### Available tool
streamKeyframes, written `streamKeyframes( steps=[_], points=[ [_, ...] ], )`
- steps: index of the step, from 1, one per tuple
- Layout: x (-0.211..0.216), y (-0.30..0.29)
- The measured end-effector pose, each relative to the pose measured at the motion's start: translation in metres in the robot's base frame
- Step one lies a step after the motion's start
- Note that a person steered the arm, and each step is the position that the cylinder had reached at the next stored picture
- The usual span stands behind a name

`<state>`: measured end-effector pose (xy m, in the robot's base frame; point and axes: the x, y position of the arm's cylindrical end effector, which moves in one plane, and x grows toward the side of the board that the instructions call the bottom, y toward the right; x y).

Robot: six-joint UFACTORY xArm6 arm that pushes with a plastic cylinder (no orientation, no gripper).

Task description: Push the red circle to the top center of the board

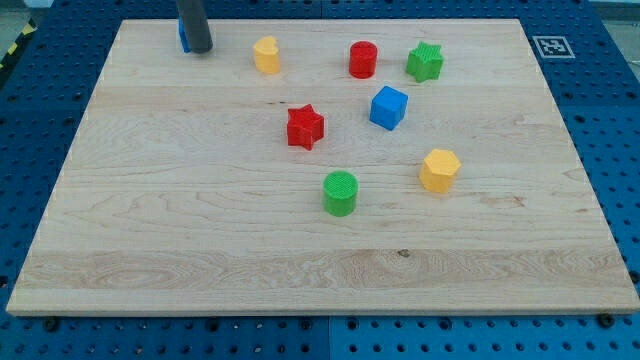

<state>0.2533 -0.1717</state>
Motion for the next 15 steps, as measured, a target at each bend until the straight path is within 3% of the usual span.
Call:
streamKeyframes(
  steps=[2,4,5,6,8,11,13,15],
  points=[
    [0.033,0.070],
    [0.032,0.085],
    [0.066,0.141],
    [0.074,0.149],
    [0.075,0.262],
    [0.062,0.210],
    [0.058,0.258],
    [0.048,0.253]
  ],
)
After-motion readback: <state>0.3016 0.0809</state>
